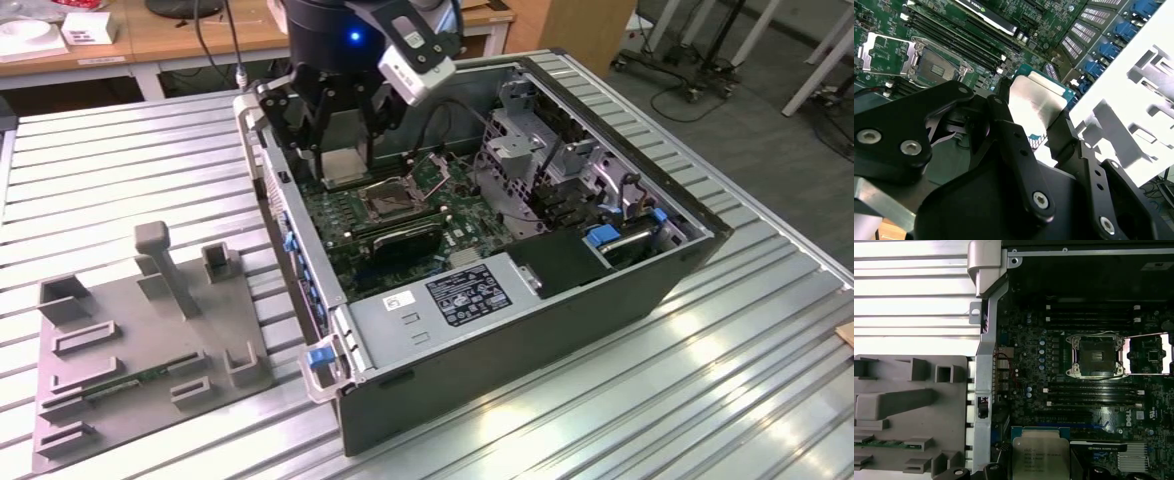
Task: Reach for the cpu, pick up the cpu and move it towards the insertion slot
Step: 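Pick up the cpu and move it towards the insertion slot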
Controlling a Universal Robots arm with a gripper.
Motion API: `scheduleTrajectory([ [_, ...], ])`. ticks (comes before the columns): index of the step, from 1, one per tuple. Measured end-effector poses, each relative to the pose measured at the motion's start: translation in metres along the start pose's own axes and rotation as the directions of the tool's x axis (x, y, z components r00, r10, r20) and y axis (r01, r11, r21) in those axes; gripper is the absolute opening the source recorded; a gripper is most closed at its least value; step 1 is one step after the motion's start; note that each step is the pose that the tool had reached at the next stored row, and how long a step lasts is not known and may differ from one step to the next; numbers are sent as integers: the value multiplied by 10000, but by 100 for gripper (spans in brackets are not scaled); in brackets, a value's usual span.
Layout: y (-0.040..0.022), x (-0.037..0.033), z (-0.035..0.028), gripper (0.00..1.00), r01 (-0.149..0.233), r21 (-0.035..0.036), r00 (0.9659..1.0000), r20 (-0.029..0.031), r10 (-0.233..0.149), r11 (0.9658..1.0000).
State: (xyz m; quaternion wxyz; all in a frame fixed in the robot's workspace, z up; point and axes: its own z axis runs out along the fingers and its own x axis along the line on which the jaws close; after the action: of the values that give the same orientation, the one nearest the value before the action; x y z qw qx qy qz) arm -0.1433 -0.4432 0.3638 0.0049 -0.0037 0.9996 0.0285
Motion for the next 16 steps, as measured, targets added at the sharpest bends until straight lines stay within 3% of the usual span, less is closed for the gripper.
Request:
scheduleTrajectory([
  [5,-1,-66,1,54,-2,0,10000,-1,2,10000],
  [16,-3,-294,5,54,-2,0,10000,0,2,10000],
])
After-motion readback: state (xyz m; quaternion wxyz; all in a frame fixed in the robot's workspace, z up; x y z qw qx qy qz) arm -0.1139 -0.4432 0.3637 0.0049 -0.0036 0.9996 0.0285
